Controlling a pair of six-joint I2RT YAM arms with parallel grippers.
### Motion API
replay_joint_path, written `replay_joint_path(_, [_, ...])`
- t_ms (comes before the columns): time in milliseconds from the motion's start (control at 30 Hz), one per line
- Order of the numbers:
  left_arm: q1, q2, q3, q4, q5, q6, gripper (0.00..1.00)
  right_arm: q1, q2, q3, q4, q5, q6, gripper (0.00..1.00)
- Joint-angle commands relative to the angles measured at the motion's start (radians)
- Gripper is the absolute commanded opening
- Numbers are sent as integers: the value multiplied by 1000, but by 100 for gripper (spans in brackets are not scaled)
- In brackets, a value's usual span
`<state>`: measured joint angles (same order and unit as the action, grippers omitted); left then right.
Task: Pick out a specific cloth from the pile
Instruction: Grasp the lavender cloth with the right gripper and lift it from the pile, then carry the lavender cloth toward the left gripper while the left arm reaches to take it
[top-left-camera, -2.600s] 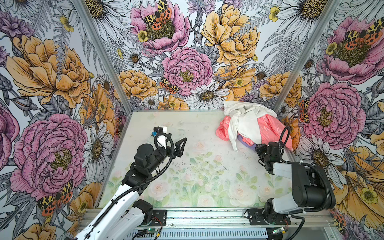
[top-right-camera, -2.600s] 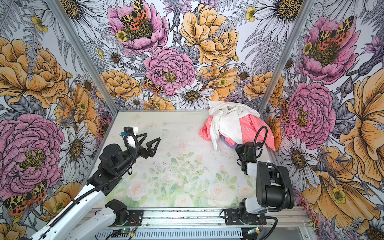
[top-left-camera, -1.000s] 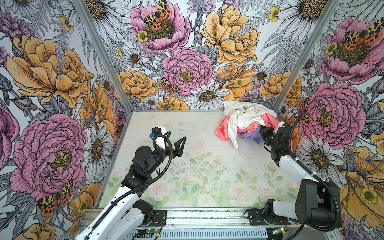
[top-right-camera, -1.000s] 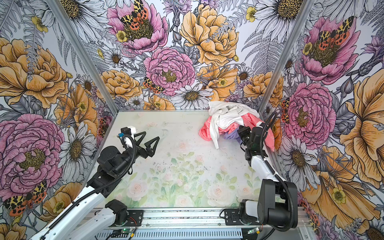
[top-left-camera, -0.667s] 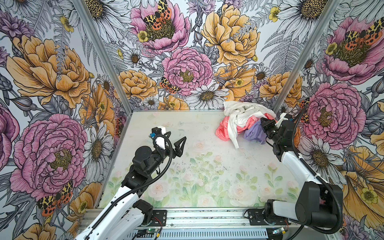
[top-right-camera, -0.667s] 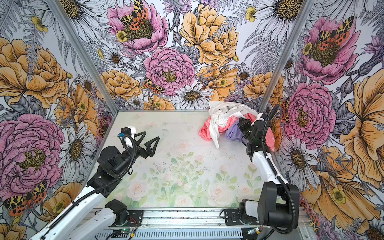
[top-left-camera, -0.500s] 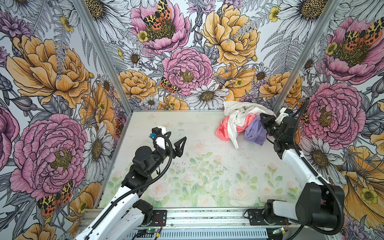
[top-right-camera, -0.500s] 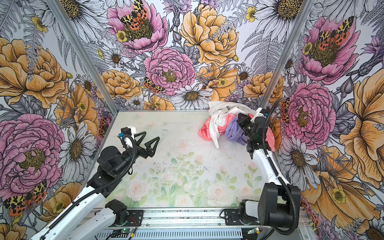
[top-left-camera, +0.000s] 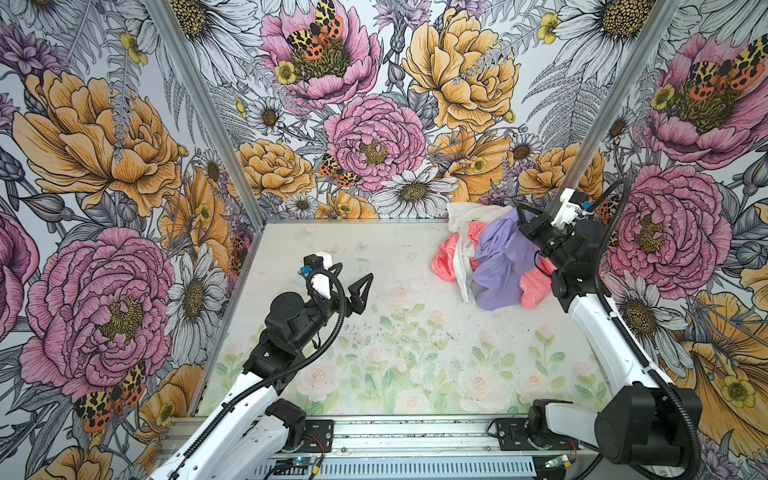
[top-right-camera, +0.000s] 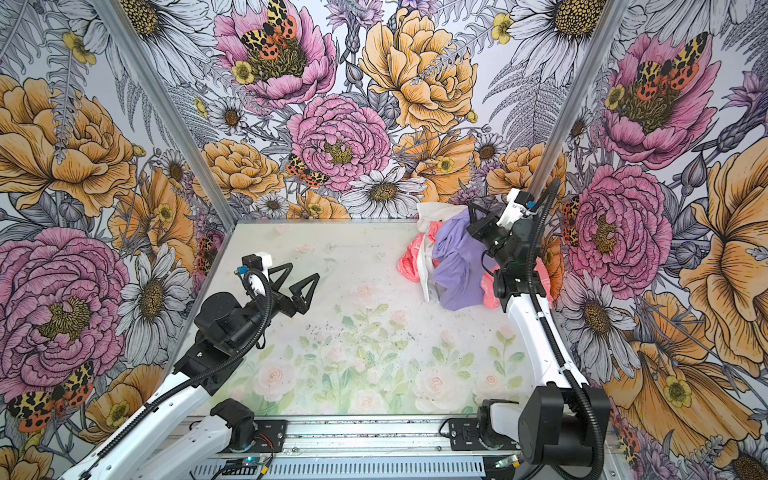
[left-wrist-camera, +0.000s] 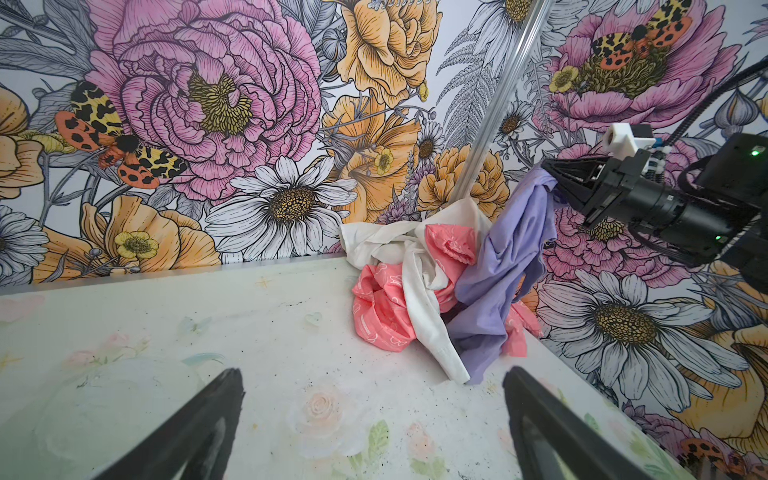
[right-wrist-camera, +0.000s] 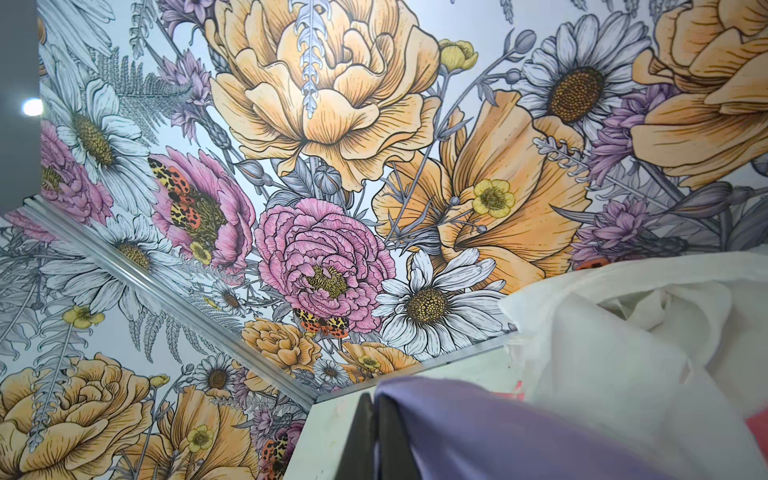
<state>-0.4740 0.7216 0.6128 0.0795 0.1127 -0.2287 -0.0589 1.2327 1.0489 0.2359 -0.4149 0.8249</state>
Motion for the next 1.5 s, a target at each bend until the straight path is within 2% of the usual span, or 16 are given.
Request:
replay_joint_path(0, [-6,-1,-10,28,-9,5,99,16,-53,60,65,-18,-78,0])
replay_joint_path(333, [-6,6,-9,31,-5,5,99,67,-62,115,86,-68,-151,0])
replay_joint_path(533, [-5,13,-13,60,38,3,99,132,-37,172,66,-111,-193,0])
replay_joint_path(733, [-8,33,-12,95,90,-6,99,240,4,257,-13,-140,-290,0])
replay_joint_path(933, [-8,39,-15,109,89,-15,99,343,60,343,-52,-149,-343,0])
replay_joint_path(1467, [-9,-21,-44,115,2,-30,99,592,313,568,-83,-148,-390,0])
